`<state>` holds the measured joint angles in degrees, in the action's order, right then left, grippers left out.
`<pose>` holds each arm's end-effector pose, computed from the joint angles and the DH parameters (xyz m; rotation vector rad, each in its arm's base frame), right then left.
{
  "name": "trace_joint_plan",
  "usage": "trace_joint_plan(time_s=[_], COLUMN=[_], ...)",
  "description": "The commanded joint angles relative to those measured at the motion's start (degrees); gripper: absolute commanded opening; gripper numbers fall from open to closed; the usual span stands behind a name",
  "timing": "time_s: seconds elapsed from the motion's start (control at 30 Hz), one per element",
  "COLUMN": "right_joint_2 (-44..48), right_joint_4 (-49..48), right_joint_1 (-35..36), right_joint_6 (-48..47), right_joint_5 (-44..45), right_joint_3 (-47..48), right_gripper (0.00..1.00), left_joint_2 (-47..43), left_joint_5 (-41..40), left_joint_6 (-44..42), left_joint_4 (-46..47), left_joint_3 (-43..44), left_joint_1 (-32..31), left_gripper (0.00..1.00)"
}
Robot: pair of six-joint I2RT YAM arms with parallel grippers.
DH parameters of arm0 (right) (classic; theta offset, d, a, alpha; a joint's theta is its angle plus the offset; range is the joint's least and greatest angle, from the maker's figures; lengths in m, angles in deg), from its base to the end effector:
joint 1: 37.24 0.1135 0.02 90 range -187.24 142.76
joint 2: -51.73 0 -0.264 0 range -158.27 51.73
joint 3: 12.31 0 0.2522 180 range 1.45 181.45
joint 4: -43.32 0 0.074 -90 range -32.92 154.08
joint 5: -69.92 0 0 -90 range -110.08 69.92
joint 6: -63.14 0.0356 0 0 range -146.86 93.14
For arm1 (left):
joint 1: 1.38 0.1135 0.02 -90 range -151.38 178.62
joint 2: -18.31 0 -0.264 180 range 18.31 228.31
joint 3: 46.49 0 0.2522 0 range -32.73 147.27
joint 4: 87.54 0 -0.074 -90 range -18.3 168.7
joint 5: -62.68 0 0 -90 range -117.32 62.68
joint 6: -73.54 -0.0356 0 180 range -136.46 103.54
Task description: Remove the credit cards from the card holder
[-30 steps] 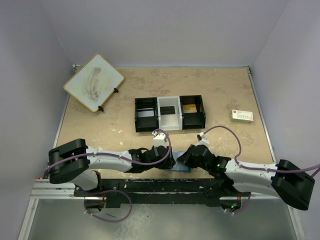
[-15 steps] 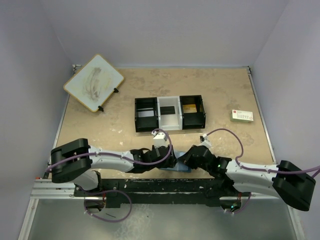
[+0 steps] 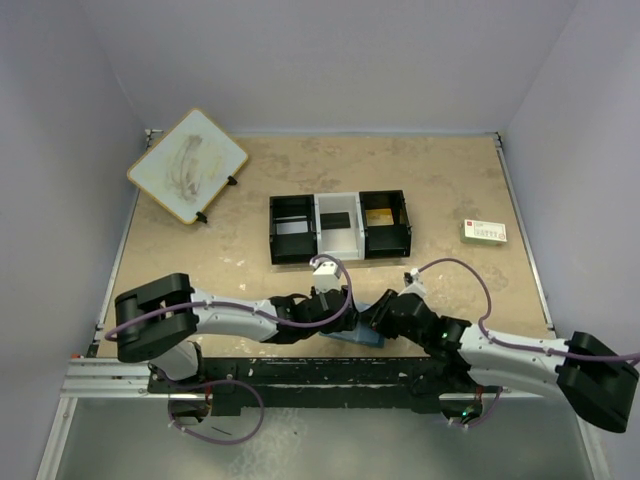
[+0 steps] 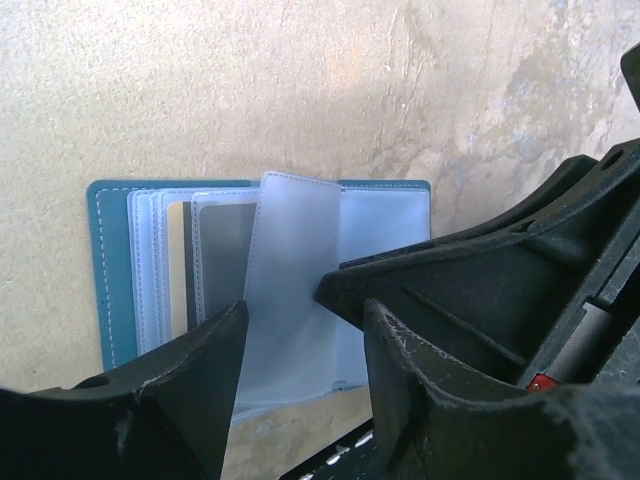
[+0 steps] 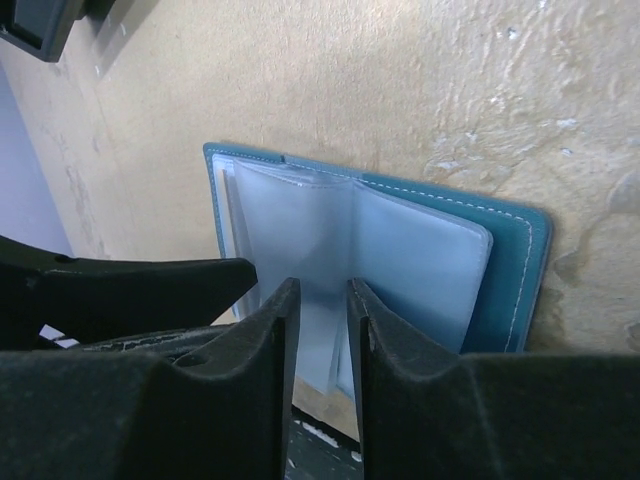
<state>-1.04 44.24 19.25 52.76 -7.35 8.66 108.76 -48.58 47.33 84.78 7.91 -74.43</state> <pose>0.0982 0.1342 0.1320 0.6121 2.2762 1.0937 0.1008 -0.2865 0.1550 0.0019 2.4071 -0.7877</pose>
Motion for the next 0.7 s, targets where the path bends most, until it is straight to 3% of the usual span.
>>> trace_joint_plan(time_s=[0.0,0.37,0.67], right_joint_2=[3.63,0.73,-5.98], right_joint_4=[4.55,-0.70,-7.54], right_joint_1=[-0.15,-0.19,-2.31], right_joint_6=[-2.24,-3.82,-5.49], right_joint_5=[1.01,-1.01,-4.44], right_joint_3=[-1.80,-2.31,-3.00], right_gripper=[0.32,0.49,0.50], left_joint_2=[2.24,0.34,-2.77], left_joint_5=[2.83,3.45,2.68], left_joint_6=[-1.12,-1.03,-0.19], left_joint_4=[0.07,1.21,2.24], left_joint_3=[0.39,-1.94,-4.49], left_joint_1=[-0.55,-0.60,-0.62], left_gripper=[0.48,0.47,0.41])
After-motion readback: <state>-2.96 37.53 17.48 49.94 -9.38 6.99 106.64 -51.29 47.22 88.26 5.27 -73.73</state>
